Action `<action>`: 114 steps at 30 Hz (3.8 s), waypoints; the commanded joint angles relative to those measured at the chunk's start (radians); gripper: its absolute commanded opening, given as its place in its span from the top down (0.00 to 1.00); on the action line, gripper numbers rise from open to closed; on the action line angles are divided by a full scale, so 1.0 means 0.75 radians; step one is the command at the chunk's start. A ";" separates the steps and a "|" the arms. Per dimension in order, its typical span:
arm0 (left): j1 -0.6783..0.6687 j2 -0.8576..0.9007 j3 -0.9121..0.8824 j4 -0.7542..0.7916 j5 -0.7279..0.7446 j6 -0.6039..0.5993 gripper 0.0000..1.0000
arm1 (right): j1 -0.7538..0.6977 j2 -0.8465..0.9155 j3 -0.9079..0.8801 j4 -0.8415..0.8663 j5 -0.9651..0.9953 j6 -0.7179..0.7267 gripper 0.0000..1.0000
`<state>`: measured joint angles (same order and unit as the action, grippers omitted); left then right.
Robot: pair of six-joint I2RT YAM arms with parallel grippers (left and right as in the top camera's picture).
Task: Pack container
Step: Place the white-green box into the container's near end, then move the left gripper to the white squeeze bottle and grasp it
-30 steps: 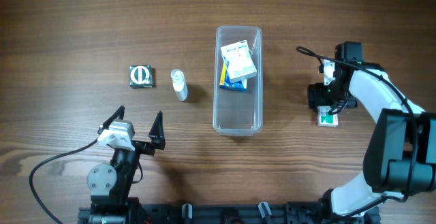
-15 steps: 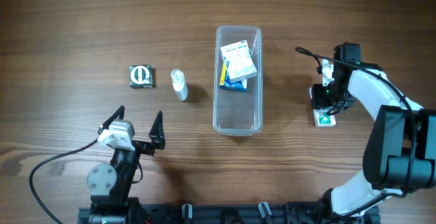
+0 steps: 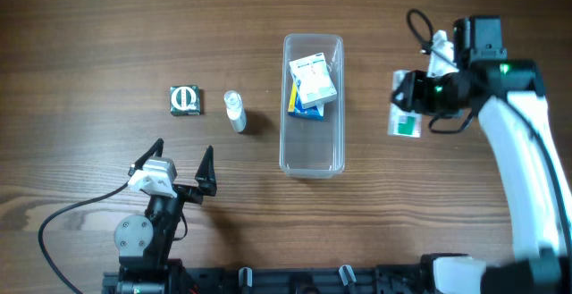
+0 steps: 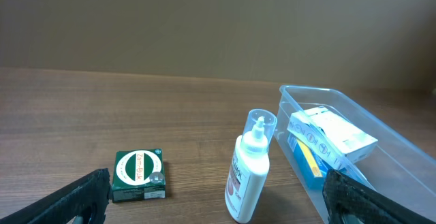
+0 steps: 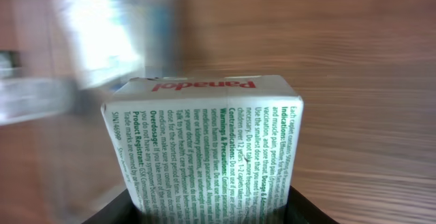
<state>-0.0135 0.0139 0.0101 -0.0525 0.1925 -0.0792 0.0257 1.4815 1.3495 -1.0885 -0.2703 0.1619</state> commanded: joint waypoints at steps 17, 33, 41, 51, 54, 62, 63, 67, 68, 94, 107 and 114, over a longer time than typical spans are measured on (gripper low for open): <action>0.009 -0.008 -0.006 -0.005 0.017 0.026 0.00 | 0.799 0.298 0.022 0.190 0.580 0.735 0.48; 0.009 -0.008 -0.006 -0.005 0.017 0.026 0.00 | 0.745 -0.074 0.107 0.116 0.630 0.650 0.27; 0.009 -0.008 -0.006 -0.005 0.017 0.026 0.00 | -0.052 -0.328 0.082 -0.034 0.610 0.581 0.00; 0.009 -0.008 -0.006 -0.005 0.017 0.026 0.00 | -0.399 0.148 0.013 0.120 0.528 0.592 0.00; 0.009 -0.008 -0.006 -0.005 0.017 0.026 0.00 | -0.425 0.176 0.013 0.136 0.528 0.595 0.00; 0.008 0.002 0.103 -0.054 0.364 -0.136 0.00 | -0.425 0.175 0.013 0.151 0.523 0.596 0.00; 0.008 0.029 0.168 -0.091 0.368 -0.135 0.00 | -0.425 0.175 0.013 0.151 0.523 0.595 0.00; 0.007 0.376 0.616 -0.355 0.369 -0.116 0.00 | -0.425 0.175 0.013 0.151 0.523 0.595 0.00; 0.007 0.431 0.664 -0.355 0.404 -0.120 0.00 | -0.425 0.175 0.013 0.150 0.523 0.595 0.00; -0.425 1.944 1.800 -1.312 -0.394 -0.389 0.00 | -0.425 0.175 0.013 0.151 0.523 0.595 0.00; -0.388 2.289 1.822 -1.101 -0.292 -0.254 0.00 | -0.425 0.175 0.013 0.150 0.523 0.595 0.00; -0.391 2.353 1.822 -1.107 -0.272 -0.253 0.00 | -0.425 0.175 0.013 0.151 0.523 0.595 0.00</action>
<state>-0.3092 1.7683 1.3590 -0.8810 -0.0277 -0.2676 -0.2916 1.6047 1.3613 -0.9783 0.1307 0.6151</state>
